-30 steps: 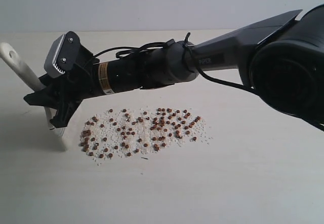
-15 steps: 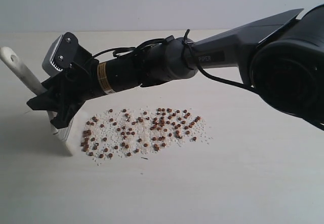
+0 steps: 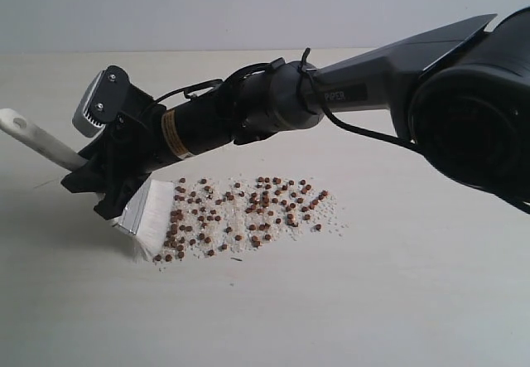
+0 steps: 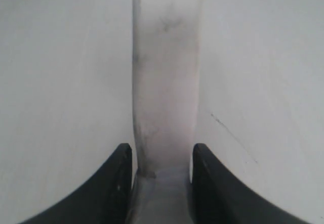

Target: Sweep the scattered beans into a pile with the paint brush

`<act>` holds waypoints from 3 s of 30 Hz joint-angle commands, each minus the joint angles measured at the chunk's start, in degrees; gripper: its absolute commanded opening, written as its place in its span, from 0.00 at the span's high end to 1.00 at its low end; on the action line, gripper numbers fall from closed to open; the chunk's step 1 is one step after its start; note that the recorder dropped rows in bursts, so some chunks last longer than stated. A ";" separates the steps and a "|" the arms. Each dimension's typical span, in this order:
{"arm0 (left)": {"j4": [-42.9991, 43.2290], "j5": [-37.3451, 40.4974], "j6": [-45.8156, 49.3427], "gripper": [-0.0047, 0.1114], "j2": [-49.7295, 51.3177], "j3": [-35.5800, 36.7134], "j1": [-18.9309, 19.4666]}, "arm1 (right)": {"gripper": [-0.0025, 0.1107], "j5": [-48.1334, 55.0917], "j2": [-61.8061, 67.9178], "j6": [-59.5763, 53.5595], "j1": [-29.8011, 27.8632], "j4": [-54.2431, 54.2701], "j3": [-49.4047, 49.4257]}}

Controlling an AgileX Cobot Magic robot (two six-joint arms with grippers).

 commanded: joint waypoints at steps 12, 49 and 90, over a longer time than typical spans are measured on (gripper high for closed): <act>-0.28 -0.25 0.26 0.96 -0.37 -0.34 0.11 | 0.98 -1.51 -0.40 3.53 -0.77 -4.00 -0.19; -0.28 -0.25 0.34 0.96 -0.37 -0.34 0.11 | 0.98 6.88 0.57 5.09 -4.20 -1.06 -1.66; -0.28 -0.25 0.34 0.96 -0.37 -0.34 0.11 | 0.98 -5.12 -4.01 10.02 -1.35 -11.68 -1.66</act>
